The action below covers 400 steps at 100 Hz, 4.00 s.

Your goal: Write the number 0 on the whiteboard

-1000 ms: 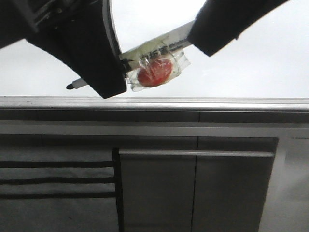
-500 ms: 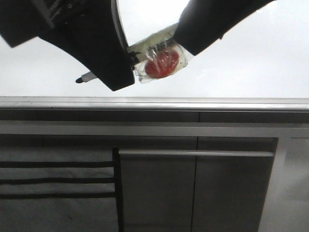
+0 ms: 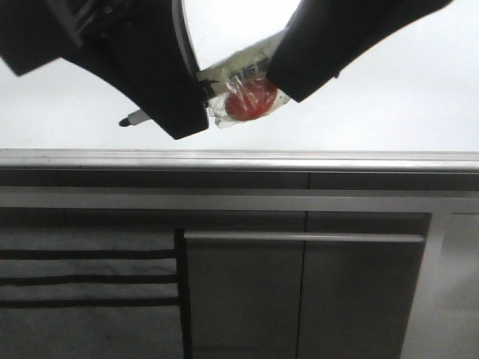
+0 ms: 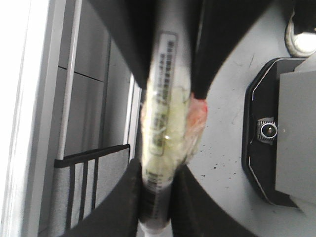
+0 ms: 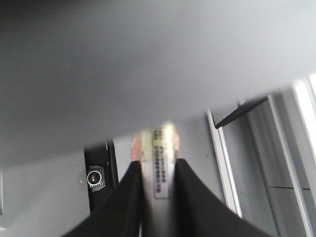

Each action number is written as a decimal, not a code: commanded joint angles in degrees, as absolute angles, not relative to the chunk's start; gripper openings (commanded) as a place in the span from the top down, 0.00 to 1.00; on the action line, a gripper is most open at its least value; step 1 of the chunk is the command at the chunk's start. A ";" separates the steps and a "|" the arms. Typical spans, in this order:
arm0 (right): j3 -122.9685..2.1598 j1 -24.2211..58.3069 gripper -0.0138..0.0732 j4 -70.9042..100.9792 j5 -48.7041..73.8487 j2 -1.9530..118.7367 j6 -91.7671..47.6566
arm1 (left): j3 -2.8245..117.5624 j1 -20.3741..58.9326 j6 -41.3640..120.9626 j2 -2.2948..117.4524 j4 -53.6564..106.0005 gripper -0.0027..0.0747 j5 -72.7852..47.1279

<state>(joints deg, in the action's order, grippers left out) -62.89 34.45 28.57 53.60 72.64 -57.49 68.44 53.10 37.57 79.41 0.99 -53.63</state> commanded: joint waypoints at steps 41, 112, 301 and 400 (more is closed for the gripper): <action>-64.73 34.39 0.86 31.85 50.83 70.66 -57.90 | 70.35 53.13 31.50 77.02 1.88 0.46 -49.42; -47.50 7.62 0.86 52.25 40.08 53.68 -43.93 | 47.75 21.77 2.17 44.87 3.79 0.39 -29.68; -83.46 22.32 0.86 32.26 70.67 74.59 -54.14 | 44.89 27.96 25.16 43.70 14.19 0.39 -27.41; -81.24 34.48 0.86 32.27 73.86 72.94 -72.96 | 59.47 51.09 33.93 64.09 15.07 0.68 -37.00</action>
